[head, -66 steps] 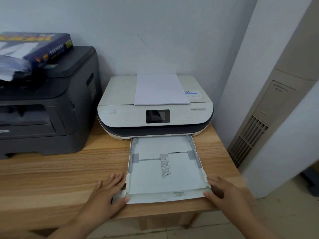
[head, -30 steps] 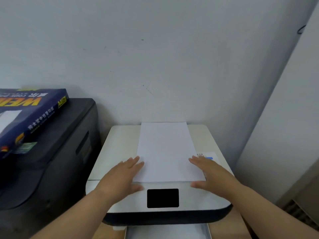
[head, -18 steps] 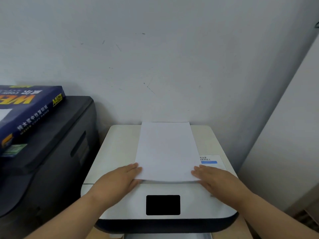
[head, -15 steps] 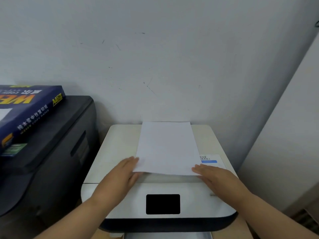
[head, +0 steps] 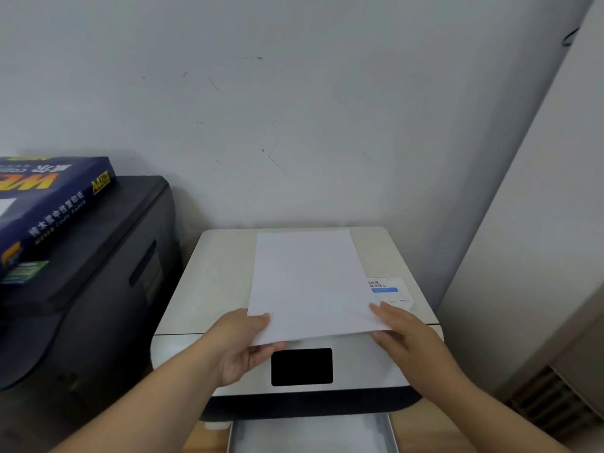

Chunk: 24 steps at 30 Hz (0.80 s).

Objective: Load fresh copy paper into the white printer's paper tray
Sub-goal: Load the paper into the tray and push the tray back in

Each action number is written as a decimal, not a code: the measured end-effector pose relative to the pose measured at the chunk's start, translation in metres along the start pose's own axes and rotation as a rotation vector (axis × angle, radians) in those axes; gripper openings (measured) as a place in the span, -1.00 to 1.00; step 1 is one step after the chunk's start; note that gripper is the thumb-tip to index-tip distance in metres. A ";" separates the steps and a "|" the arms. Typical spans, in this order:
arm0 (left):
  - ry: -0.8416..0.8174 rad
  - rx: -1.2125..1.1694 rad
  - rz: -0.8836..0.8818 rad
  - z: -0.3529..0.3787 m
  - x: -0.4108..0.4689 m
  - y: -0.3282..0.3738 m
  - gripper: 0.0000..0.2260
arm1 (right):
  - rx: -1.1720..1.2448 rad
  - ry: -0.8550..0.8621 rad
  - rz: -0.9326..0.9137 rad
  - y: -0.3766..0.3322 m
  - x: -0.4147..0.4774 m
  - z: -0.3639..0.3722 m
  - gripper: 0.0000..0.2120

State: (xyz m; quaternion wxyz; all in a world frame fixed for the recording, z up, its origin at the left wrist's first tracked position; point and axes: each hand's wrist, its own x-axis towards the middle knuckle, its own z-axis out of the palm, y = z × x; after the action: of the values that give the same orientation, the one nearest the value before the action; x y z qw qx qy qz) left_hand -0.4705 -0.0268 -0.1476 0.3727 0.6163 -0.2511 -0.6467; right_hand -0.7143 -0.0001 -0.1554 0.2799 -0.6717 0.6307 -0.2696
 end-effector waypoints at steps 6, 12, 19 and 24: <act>0.013 0.107 0.136 -0.003 -0.008 -0.015 -0.84 | 1.254 0.157 0.604 -0.011 -0.003 -0.003 -0.72; -0.064 0.151 0.202 -0.009 -0.024 -0.033 -0.84 | 1.153 -0.078 0.769 -0.017 0.001 -0.001 -0.82; -0.072 0.195 0.255 -0.023 -0.048 -0.059 -0.86 | 0.831 -0.037 0.629 -0.019 -0.034 0.018 -0.83; -0.071 0.235 0.302 -0.033 -0.075 -0.087 -0.85 | 0.740 0.012 0.545 -0.018 -0.076 0.030 -0.75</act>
State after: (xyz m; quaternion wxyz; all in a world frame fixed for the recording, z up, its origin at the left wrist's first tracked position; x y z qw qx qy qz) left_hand -0.4562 0.0887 -0.1741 0.3818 0.5879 -0.4273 -0.5710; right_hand -0.6851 0.0781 -0.1643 0.5583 -0.3345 0.6472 -0.3970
